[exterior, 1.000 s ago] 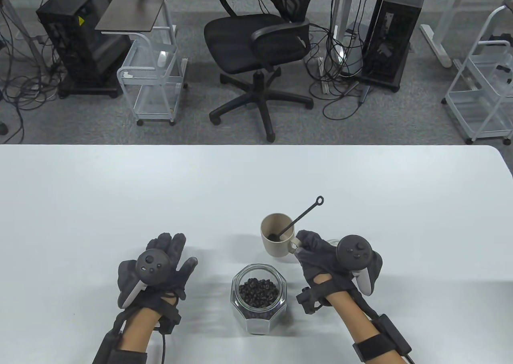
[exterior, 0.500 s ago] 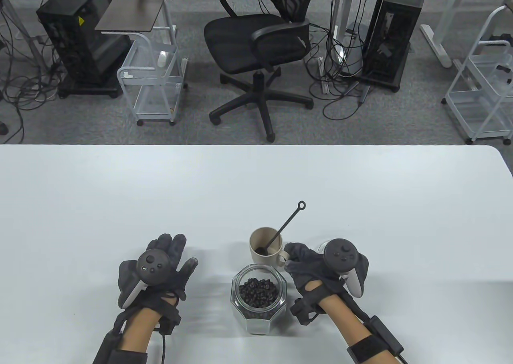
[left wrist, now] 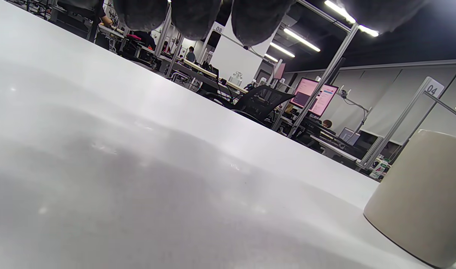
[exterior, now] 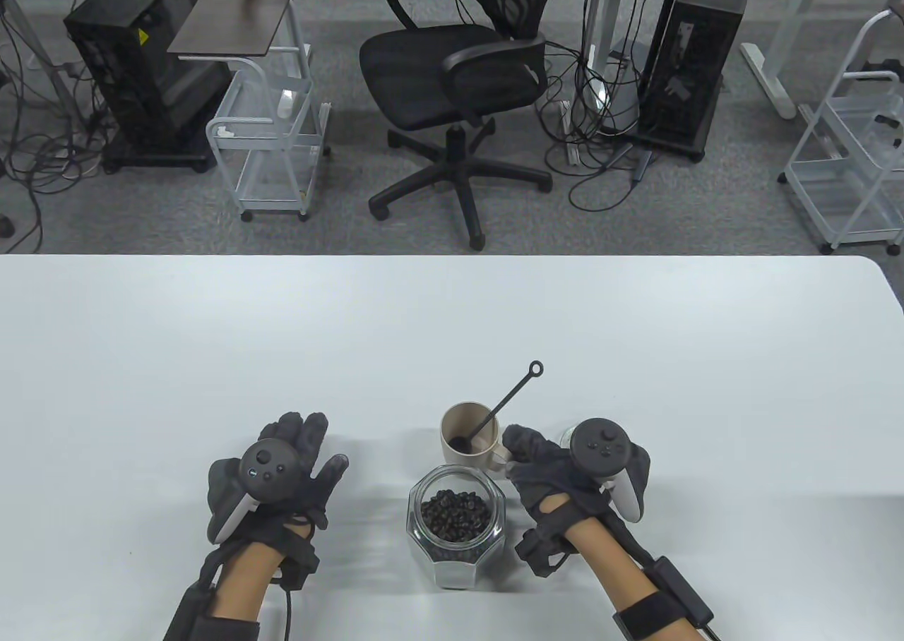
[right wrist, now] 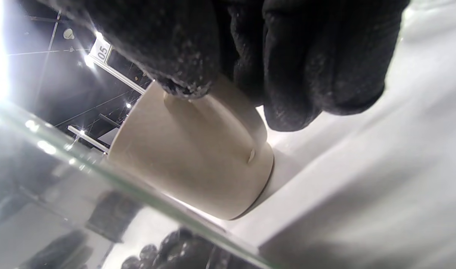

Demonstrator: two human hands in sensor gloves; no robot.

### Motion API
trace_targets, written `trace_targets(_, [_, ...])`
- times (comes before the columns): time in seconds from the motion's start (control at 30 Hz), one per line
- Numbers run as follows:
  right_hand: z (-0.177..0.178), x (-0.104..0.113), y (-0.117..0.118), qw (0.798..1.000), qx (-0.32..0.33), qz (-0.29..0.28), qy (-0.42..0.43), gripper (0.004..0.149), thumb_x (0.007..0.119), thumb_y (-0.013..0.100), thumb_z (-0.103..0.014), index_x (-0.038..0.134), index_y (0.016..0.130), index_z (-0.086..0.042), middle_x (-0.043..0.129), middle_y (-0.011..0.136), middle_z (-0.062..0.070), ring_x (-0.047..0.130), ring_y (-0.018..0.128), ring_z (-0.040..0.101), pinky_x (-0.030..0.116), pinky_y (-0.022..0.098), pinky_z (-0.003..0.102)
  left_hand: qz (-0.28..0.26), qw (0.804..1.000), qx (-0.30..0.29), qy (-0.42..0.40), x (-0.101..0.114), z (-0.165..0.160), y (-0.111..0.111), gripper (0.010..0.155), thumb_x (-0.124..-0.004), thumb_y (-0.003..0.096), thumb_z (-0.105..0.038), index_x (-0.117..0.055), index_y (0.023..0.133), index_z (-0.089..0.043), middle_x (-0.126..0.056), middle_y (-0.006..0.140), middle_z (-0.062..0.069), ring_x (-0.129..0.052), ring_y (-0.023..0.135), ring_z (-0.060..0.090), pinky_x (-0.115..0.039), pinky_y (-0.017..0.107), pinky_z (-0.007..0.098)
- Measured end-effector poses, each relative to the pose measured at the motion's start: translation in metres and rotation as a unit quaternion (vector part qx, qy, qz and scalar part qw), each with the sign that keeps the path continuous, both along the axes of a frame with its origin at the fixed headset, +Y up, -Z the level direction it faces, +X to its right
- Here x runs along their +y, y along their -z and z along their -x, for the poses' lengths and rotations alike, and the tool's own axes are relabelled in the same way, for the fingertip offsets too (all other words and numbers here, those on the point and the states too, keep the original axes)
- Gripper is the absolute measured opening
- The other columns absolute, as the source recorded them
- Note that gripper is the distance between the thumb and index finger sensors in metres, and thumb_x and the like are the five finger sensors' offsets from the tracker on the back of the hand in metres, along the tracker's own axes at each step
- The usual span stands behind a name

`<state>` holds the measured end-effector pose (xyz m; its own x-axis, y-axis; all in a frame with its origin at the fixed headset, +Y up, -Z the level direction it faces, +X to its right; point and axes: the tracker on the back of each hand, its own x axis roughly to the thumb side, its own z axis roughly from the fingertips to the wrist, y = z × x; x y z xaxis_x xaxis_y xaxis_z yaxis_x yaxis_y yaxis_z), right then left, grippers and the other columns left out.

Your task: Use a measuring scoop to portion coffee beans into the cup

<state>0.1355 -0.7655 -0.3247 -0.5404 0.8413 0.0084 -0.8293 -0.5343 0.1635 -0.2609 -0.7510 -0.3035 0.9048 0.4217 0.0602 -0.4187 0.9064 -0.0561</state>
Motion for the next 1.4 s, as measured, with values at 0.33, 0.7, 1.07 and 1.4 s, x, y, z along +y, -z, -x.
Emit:
trace_targets(0.33, [-0.033, 0.021, 0.001, 0.997, -0.028, -0.012, 0.074, 0.066, 0.086, 0.046, -0.029, 0.057, 0.103, -0.012, 0.062, 0.098, 0.027, 0.083, 0.077, 0.06, 0.076, 0.049, 0.061, -0.009, 1.0, -0.003, 0.0, 0.002, 0.0, -0.001, 0.081, -0.056, 0.0446, -0.067, -0.047, 0.112, -0.022, -0.04, 0.119, 0.02, -0.041, 0.109, 0.058, -0.039, 0.069, 0.078])
trace_targets(0.7, [-0.062, 0.039, 0.009, 0.982, -0.041, -0.022, 0.183, 0.083, 0.076, 0.05, -0.058, 0.036, 0.11, -0.018, 0.042, 0.107, 0.028, 0.067, 0.087, 0.066, 0.066, 0.053, 0.068, -0.016, 1.0, -0.007, -0.002, 0.006, 0.0, -0.001, 0.082, -0.057, 0.0445, -0.067, -0.047, 0.112, -0.022, -0.04, 0.12, 0.02, -0.041, 0.11, 0.058, -0.039, 0.068, 0.078])
trace_targets(1.07, [-0.052, 0.044, 0.056, 0.975, -0.015, 0.059, 0.214, 0.084, 0.071, 0.051, -0.064, 0.036, 0.111, -0.017, 0.043, 0.107, 0.03, 0.071, 0.084, 0.065, 0.069, 0.052, 0.065, -0.016, 1.0, -0.017, -0.004, 0.007, -0.001, 0.0, 0.082, -0.057, 0.0446, -0.067, -0.047, 0.112, -0.022, -0.04, 0.12, 0.02, -0.041, 0.109, 0.058, -0.039, 0.069, 0.078])
trace_targets(1.4, [-0.022, 0.037, 0.072, 0.978, -0.024, 0.095, 0.183, 0.077, 0.075, 0.051, -0.059, 0.05, 0.108, -0.013, 0.065, 0.098, 0.029, 0.091, 0.069, 0.058, 0.079, 0.042, 0.057, -0.011, 1.0, -0.019, -0.006, 0.007, -0.002, 0.001, 0.081, -0.057, 0.0446, -0.067, -0.048, 0.112, -0.022, -0.041, 0.119, 0.02, -0.042, 0.109, 0.059, -0.039, 0.068, 0.078])
